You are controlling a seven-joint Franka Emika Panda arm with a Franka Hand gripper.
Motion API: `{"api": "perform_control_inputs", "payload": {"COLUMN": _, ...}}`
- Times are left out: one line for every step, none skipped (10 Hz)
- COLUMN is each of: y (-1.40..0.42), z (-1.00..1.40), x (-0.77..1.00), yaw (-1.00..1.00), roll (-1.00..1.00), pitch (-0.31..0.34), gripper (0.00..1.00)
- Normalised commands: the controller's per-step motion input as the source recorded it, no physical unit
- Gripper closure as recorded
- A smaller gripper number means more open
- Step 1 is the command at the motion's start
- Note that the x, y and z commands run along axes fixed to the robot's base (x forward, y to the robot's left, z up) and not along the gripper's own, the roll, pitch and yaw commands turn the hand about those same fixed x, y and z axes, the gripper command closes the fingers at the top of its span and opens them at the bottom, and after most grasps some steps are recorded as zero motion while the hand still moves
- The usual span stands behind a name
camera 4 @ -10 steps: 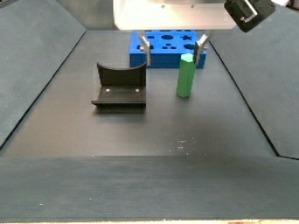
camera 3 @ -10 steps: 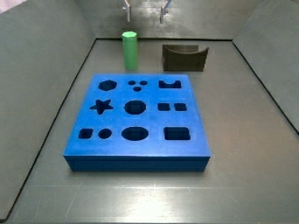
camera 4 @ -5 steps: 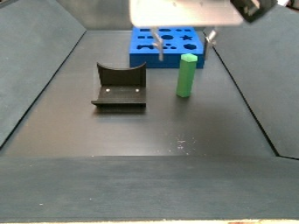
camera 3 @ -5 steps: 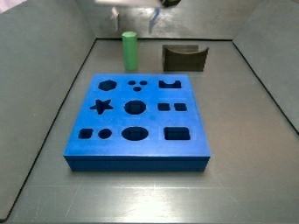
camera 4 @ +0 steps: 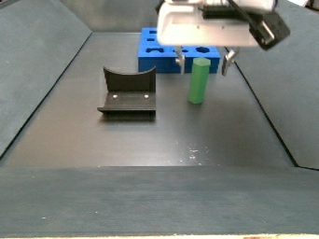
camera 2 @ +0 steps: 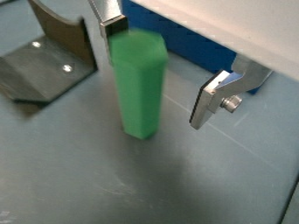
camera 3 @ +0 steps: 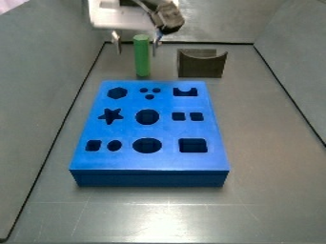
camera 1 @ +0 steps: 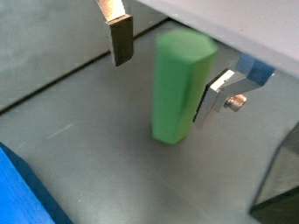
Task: Pick up the hexagon object. Move up. Move to above the board. Insert the hexagon object.
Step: Pick up the hexagon object.
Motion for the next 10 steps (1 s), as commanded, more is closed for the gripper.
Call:
{"api": "perform_control_inputs", "payload": {"y": 0.14, "z": -0.29, "x": -0.11, "yaw": 0.0, "roll": -0.17, "pitch": -0.163, "gripper": 0.0}}
{"api": "perform_control_inputs", "payload": {"y": 0.22, "z": -0.29, "x": -0.26, "yaw": 0.18, "roll": -0.09, "pitch": -0.149, "gripper": 0.0}}
{"api": "perform_control_inputs", "payload": {"y": 0.0, "z": 0.0, "x": 0.0, "yaw": 0.0, "roll": 0.0, "pitch": -0.029, "gripper": 0.0}}
{"api": "perform_control_inputs", "payload": {"y": 0.0, "z": 0.0, "x": 0.0, "yaw": 0.0, "roll": 0.0, "pitch": 0.0, "gripper": 1.0}}
{"api": "perform_control_inputs", "payload": {"y": 0.0, "z": 0.0, "x": 0.0, "yaw": 0.0, "roll": 0.0, "pitch": 0.0, "gripper": 1.0}}
{"api": "perform_control_inputs", "payload": {"y": 0.0, "z": 0.0, "x": 0.0, "yaw": 0.0, "roll": 0.0, "pitch": 0.0, "gripper": 1.0}}
{"api": "perform_control_inputs", "payload": {"y": 0.0, "z": 0.0, "x": 0.0, "yaw": 0.0, "roll": 0.0, "pitch": 0.0, "gripper": 1.0}}
{"api": "perform_control_inputs", "payload": {"y": 0.0, "z": 0.0, "x": 0.0, "yaw": 0.0, "roll": 0.0, "pitch": 0.0, "gripper": 1.0}}
{"api": "perform_control_inputs", "payload": {"y": 0.0, "z": 0.0, "x": 0.0, "yaw": 0.0, "roll": 0.0, "pitch": 0.0, "gripper": 1.0}}
{"api": "perform_control_inputs", "payload": {"y": 0.0, "z": 0.0, "x": 0.0, "yaw": 0.0, "roll": 0.0, "pitch": 0.0, "gripper": 1.0}}
